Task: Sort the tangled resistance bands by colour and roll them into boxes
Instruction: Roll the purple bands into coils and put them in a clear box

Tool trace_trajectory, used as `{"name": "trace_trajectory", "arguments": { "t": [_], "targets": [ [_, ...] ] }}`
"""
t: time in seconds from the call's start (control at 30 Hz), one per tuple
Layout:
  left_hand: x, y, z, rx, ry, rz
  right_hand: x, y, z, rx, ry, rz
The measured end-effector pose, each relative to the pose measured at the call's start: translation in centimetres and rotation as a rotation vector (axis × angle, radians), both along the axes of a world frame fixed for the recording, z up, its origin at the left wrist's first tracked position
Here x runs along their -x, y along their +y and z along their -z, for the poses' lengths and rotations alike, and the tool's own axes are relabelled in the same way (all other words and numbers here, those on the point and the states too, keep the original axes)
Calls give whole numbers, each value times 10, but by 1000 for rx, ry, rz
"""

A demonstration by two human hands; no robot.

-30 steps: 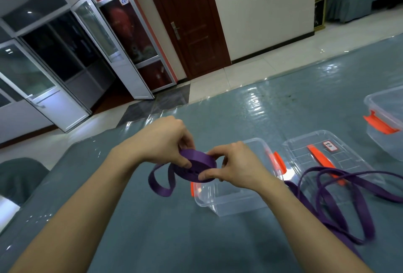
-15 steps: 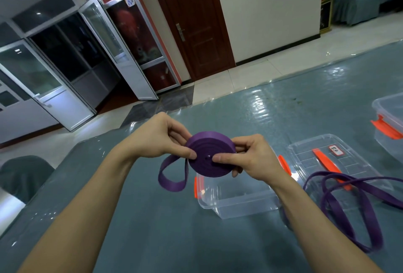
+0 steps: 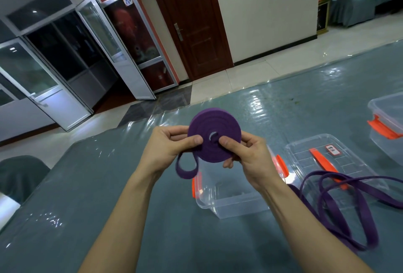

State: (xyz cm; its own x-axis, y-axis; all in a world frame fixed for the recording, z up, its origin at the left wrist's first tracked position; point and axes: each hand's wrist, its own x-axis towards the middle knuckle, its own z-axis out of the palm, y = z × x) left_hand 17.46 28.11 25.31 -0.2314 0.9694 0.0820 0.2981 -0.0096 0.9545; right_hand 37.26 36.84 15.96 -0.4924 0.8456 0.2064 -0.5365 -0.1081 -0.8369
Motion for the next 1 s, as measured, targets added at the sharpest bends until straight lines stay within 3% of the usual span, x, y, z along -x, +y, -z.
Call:
{"name": "trace_trajectory", "arguments": {
  "t": [0.1, 0.2, 0.27, 0.33, 0.4, 0.5, 0.67, 0.73, 0.87, 1.0],
  "targets": [
    [3, -6, -13, 69, 188, 10, -8, 3, -5, -147, -186, -135],
    [2, -6, -30, 234, 569, 139, -20, 7, -10, -348, -566, -95],
    [-7, 0, -36, 304, 857, 240, -17, 3, -13, -449, -719, -106],
    [-15, 6, -40, 344, 1054, 313, -8, -5, -10, -509, -742, -153],
    [-18, 8, -47, 328, 1123, 325, -2, -9, -5, -477, -703, -144],
    [-14, 5, -48, 213, 860, 247, -4, -5, -4, -344, -570, -122],
    [-19, 0, -23, -186, 380, 115, -5, -3, -10, -220, -357, -90],
    [-19, -1, -13, -309, 310, 44, -7, -4, -10, -178, -297, -61],
    [-24, 2, 6, -549, 389, -132, -10, -2, -11, -94, -217, 14],
    [-40, 9, 20, -583, 94, -243, -8, -5, -11, -37, -153, 34]
  ]
}}
